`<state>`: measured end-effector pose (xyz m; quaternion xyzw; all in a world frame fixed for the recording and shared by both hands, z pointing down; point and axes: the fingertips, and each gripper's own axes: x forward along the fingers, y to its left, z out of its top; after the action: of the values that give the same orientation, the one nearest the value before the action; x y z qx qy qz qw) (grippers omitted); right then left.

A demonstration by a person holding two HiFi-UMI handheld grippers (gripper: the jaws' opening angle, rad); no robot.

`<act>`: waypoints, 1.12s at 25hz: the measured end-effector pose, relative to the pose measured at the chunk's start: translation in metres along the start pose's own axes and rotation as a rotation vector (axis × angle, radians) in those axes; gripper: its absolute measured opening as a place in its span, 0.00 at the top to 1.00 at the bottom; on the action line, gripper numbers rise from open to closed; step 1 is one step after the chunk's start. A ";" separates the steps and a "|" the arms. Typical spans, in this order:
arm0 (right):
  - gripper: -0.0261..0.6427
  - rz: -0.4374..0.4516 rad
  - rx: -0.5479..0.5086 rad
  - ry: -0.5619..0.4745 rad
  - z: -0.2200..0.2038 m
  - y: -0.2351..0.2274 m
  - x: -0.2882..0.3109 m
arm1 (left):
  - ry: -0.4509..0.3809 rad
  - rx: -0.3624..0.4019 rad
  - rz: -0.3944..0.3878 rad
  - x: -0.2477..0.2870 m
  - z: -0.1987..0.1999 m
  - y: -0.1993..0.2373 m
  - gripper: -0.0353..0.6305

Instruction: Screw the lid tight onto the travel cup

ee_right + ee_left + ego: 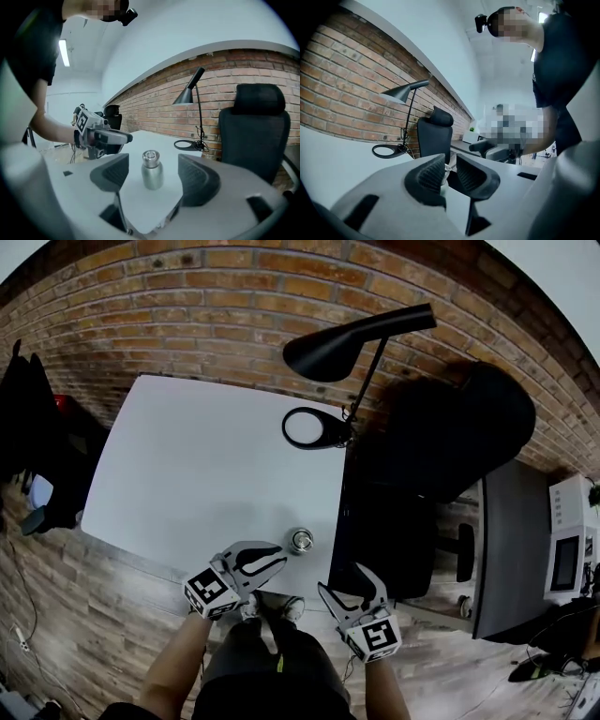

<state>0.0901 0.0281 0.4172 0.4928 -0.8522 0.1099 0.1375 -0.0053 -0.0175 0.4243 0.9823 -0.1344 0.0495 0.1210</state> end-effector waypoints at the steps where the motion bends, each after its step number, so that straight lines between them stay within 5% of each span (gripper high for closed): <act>1: 0.49 -0.015 -0.012 -0.015 0.001 -0.007 0.000 | -0.015 0.007 0.024 0.001 0.005 0.006 0.84; 3: 0.73 -0.046 -0.026 -0.025 0.003 -0.018 -0.002 | -0.045 -0.005 0.066 0.001 0.012 0.012 0.90; 8: 0.93 -0.134 -0.034 -0.040 0.014 -0.036 -0.025 | -0.050 0.014 0.171 -0.016 0.029 0.004 0.91; 19: 0.94 -0.222 -0.013 -0.143 0.079 -0.073 -0.045 | -0.146 0.215 0.427 -0.067 0.128 0.025 0.91; 28: 0.94 -0.284 -0.071 -0.215 0.138 -0.098 -0.077 | -0.257 0.312 0.532 -0.108 0.188 0.017 0.91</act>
<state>0.1949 -0.0027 0.2663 0.6118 -0.7872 0.0059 0.0771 -0.1010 -0.0539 0.2325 0.9176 -0.3912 -0.0251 -0.0659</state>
